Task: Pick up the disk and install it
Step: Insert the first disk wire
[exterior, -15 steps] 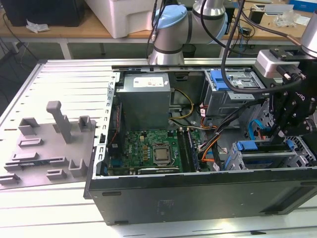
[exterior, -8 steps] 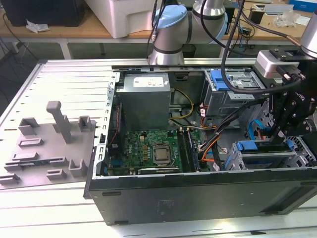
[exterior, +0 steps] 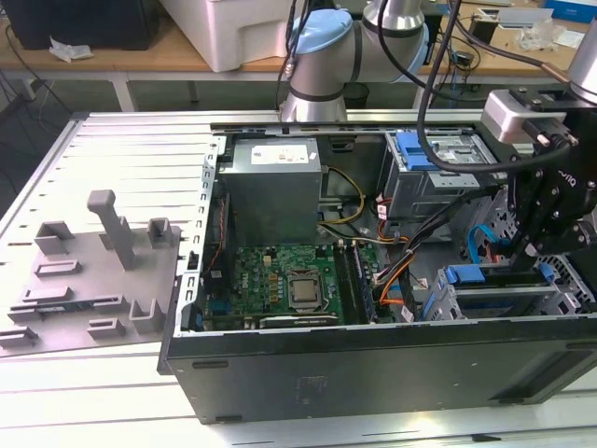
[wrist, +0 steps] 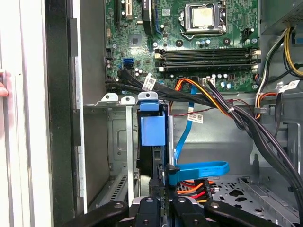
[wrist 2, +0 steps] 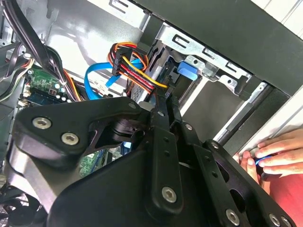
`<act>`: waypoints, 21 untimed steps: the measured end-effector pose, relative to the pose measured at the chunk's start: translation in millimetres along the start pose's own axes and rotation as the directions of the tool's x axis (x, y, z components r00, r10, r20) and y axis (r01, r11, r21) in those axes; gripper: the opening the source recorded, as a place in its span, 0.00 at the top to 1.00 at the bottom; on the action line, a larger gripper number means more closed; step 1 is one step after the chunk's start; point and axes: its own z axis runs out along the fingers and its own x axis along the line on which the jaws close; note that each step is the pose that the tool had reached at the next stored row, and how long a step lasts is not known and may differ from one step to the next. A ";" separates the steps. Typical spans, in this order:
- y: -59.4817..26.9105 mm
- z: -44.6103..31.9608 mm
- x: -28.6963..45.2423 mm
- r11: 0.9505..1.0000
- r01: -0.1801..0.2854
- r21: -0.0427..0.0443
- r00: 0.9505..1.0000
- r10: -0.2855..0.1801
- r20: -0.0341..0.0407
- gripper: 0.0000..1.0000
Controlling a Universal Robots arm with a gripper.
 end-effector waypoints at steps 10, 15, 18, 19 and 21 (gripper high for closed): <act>0.0 0.8 -0.1 1.000 0.000 0.001 1.000 0.000 0.000 0.84; 0.1 2.0 -0.2 1.000 -0.001 0.001 1.000 0.001 0.000 0.84; 0.4 3.2 -0.2 1.000 -0.002 0.001 1.000 0.002 0.000 0.84; 0.4 3.3 -0.3 1.000 -0.003 0.001 1.000 0.003 0.000 0.84; 0.4 3.4 -0.3 1.000 -0.003 0.001 1.000 0.003 0.000 0.84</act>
